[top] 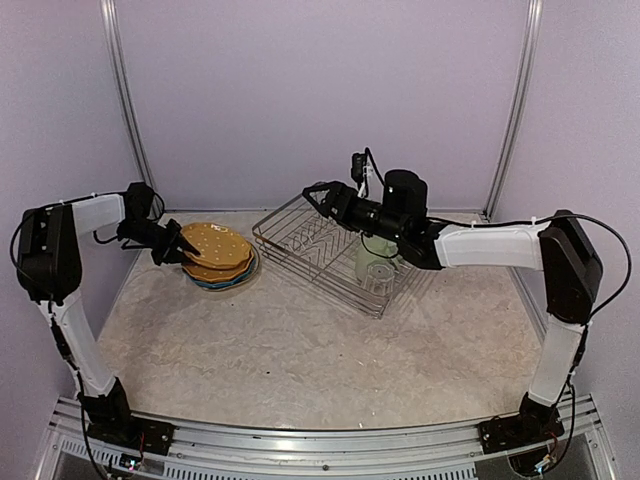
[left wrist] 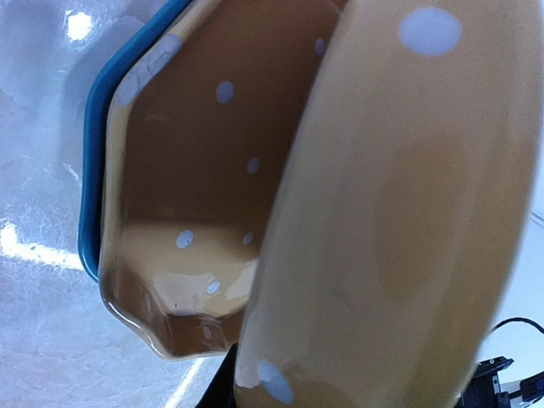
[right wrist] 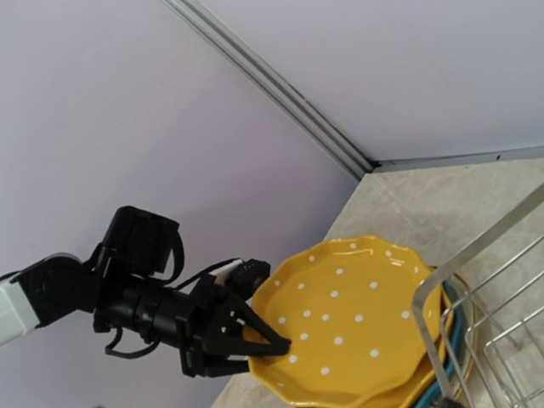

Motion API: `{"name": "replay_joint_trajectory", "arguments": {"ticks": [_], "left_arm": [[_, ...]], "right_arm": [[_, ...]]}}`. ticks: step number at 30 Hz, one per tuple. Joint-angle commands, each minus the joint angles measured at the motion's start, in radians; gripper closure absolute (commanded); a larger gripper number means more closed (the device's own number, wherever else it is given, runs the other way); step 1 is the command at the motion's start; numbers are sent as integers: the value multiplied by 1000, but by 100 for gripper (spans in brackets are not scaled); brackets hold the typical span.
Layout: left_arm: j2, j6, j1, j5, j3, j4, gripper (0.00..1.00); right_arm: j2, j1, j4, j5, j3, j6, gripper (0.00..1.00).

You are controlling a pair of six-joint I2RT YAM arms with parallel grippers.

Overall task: Unload the mixed dishes from the dish rack
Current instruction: Place the plate on the plate, then grab the cup from the dish rack.

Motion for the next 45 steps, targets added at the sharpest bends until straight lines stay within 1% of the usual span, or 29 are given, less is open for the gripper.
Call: {"name": "replay_joint_trajectory", "arguments": {"ticks": [1,3,9,13,15,20,34,38,40,45], "left_arm": [[-9,35,-9,47,35,54,70],[-23,37,-7,36,28,59,62],[-64,37,4,21,3,85,46],[-96,41,7,-13,-13,91,28],[-113,39,7,-20,-21,100,25],[-131,34,18,-24,-23,101,22],[-155,22,47,-53,-35,108,20],[-199,24,47,-73,-66,156,18],[-252,20,45,-74,-98,200,17],[-346,55,14,-105,-129,249,17]], "right_arm": [[-51,-4,-38,32,-18,-42,19],[-61,-5,-46,40,-25,-50,18],[-88,-7,-70,66,-40,-72,18],[-103,-7,-89,85,-45,-85,18],[-108,-6,-97,91,-46,-90,18],[-116,-7,-111,103,-43,-98,18],[-110,-7,-141,110,-21,-111,18],[-111,-7,-155,125,-23,-126,18],[-113,-7,-158,130,-30,-129,18],[-117,-7,-164,131,-50,-129,18]]}}
